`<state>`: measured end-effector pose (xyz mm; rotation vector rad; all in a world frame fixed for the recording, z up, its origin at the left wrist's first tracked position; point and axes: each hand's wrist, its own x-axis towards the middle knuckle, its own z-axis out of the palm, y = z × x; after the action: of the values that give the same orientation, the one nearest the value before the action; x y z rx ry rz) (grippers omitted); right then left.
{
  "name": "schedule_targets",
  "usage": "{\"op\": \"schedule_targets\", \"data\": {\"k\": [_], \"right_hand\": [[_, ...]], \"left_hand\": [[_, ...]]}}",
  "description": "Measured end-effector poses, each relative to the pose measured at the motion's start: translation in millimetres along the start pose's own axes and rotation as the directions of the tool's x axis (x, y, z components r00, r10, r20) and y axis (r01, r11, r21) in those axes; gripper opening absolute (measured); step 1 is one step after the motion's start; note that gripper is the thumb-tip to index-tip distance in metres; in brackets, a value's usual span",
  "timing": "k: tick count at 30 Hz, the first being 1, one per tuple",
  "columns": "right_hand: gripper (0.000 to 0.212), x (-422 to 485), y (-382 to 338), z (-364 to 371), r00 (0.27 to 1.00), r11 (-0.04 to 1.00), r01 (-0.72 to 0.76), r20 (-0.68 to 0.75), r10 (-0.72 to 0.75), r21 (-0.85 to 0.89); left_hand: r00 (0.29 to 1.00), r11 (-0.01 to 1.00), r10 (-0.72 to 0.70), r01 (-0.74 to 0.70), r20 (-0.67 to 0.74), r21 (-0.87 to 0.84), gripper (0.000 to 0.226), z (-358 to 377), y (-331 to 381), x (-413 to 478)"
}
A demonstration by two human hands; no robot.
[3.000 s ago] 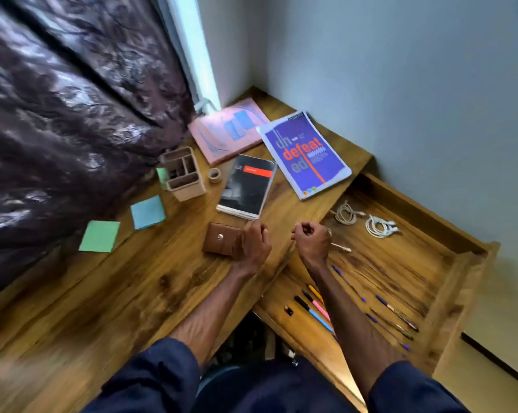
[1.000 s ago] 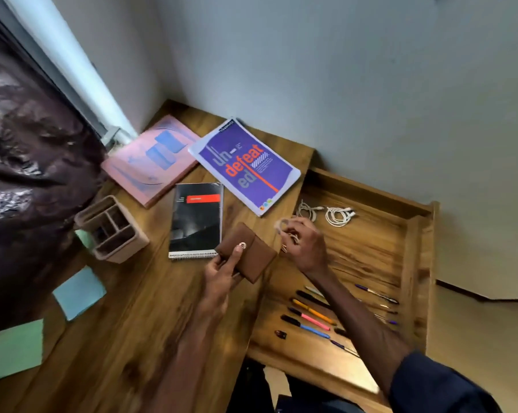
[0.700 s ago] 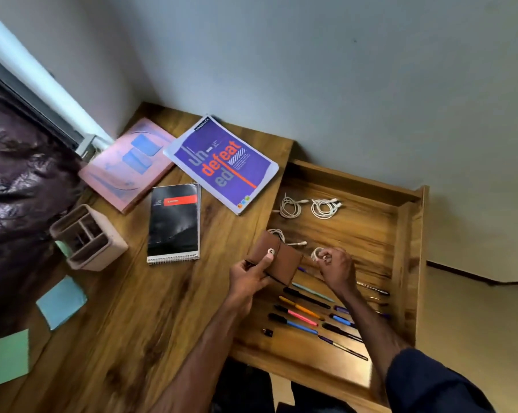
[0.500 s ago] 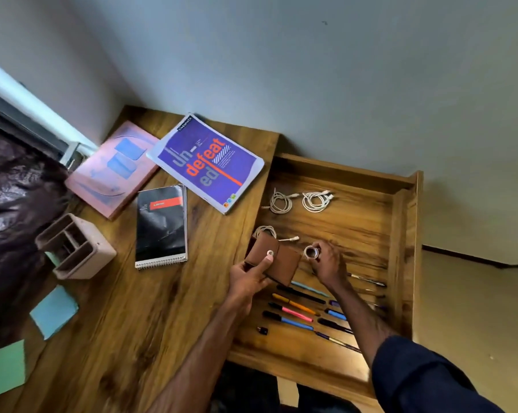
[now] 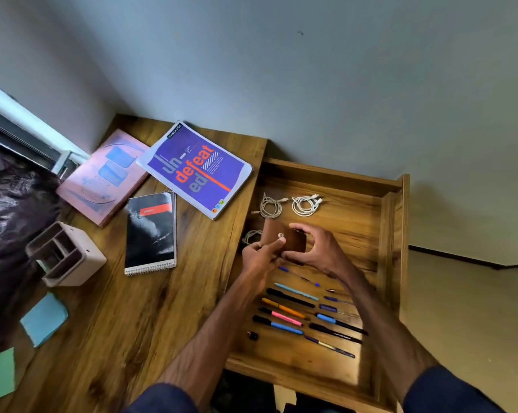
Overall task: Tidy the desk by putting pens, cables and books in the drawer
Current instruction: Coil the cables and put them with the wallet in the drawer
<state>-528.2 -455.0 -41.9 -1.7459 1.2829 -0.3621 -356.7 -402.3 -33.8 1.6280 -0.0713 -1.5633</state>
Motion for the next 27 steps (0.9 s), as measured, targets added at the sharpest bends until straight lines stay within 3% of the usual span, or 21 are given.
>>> {"op": "schedule_targets", "data": {"k": [8, 11, 13, 15, 17, 23, 27], "right_hand": [[0.097, 37.6, -5.2, -30.9, 0.993, 0.952, 0.116, 0.055, -0.105, -0.284], [0.095, 44.8, 2.1, -27.1, 0.998, 0.943, 0.057, 0.014, -0.055, -0.327], [0.098, 50.0, 12.4, -23.1, 1.000, 0.927, -0.017, -0.018, 0.011, -0.375], [0.100, 55.7, 25.4, -17.4, 0.994, 0.900, -0.112, -0.038, 0.106, -0.421], [0.097, 61.1, 39.6, -11.5, 0.981, 0.859, -0.191, -0.053, 0.188, -0.474], [0.087, 58.0, 71.3, 0.8, 0.956, 0.768, -0.270, -0.070, 0.284, -0.581], [0.093, 53.7, 78.8, 12.6, 0.941, 0.750, -0.318, -0.096, 0.325, -0.579]], "left_hand": [[0.993, 0.991, 0.109, -0.111, 0.037, 0.072, 0.051, 28.7, 17.9, 13.8], [0.992, 0.984, 0.117, -0.124, 0.055, 0.131, 0.046, 28.3, 18.3, 19.8], [0.985, 0.945, 0.175, -0.163, -0.016, 0.282, 0.038, 23.6, 16.0, 23.5], [0.961, 0.890, 0.255, -0.191, -0.105, 0.414, 0.016, 15.2, 13.0, 26.7], [0.955, 0.882, 0.266, -0.188, -0.128, 0.433, 0.005, 7.2, 11.5, 25.7], [0.965, 0.912, 0.222, -0.156, -0.137, 0.379, 0.009, -12.7, 8.2, 25.0], [0.969, 0.908, 0.210, -0.145, -0.127, 0.392, 0.019, -19.2, 3.0, 27.3]]}}
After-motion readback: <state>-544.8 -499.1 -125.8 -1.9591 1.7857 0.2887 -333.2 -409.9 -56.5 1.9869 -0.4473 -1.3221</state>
